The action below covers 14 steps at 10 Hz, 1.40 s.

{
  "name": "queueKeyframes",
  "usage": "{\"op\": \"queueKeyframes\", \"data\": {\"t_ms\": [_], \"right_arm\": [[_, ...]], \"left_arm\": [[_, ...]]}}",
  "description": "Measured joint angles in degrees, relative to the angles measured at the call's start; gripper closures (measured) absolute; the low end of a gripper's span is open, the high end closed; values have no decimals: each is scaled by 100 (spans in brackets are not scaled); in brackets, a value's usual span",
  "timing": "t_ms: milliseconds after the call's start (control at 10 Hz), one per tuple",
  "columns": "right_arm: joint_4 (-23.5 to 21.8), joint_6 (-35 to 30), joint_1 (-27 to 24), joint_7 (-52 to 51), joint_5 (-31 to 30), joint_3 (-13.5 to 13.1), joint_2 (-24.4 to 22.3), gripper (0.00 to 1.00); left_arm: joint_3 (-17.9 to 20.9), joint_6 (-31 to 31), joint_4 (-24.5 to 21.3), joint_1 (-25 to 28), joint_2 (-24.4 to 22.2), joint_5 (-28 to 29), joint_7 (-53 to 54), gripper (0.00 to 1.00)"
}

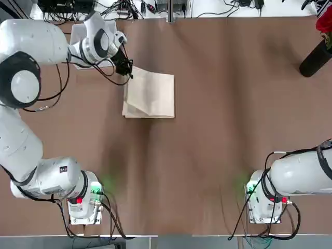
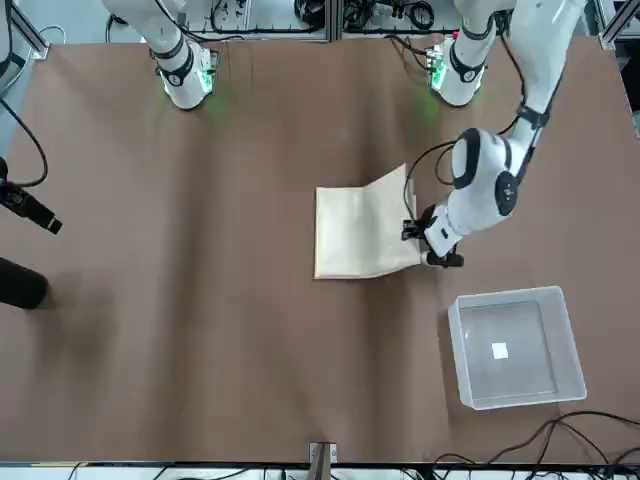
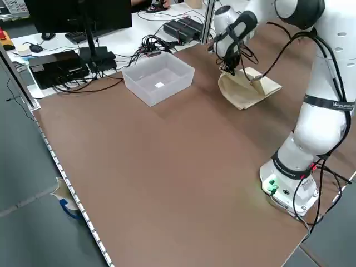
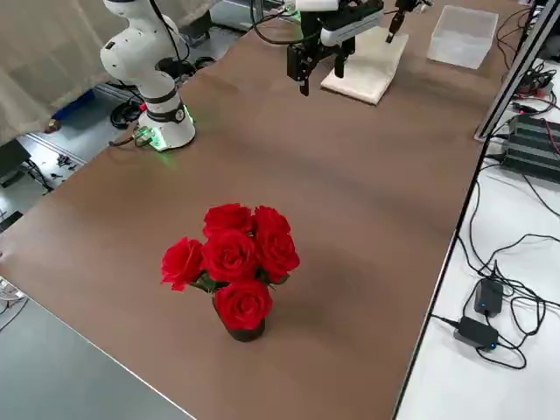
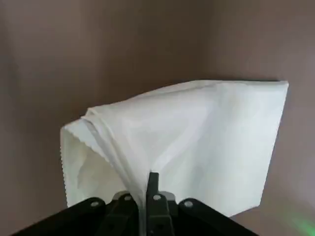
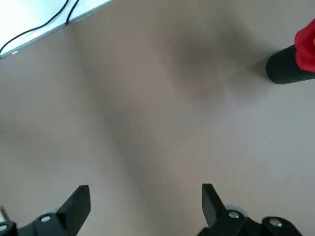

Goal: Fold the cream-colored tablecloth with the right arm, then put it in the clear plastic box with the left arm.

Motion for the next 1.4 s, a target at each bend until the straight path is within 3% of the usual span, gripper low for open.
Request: {"op": "queueKeyframes", "data": {"t_ms": [200, 400, 600, 1100, 1400], "right_arm": [[0, 17, -2, 3, 0, -5, 1, 0], [-5, 19, -33, 7, 0, -17, 9, 0], [-4, 20, -43, 7, 0, -15, 10, 0], [-6, 71, -15, 6, 1, 26, 15, 0], [-8, 96, 213, 3, -1, 83, 25, 0]], "left_arm": [[-2, -808, 322, 122, -252, 646, -559, 96], [-67, -1169, 762, -5, -260, 938, -1246, 96], [-76, -1191, 974, -336, -130, 1173, -1935, 96], [-448, -1191, 1857, -869, 690, 2196, -3845, 96], [-525, -1192, 2044, -1369, 1021, 2804, -4615, 96]]}}
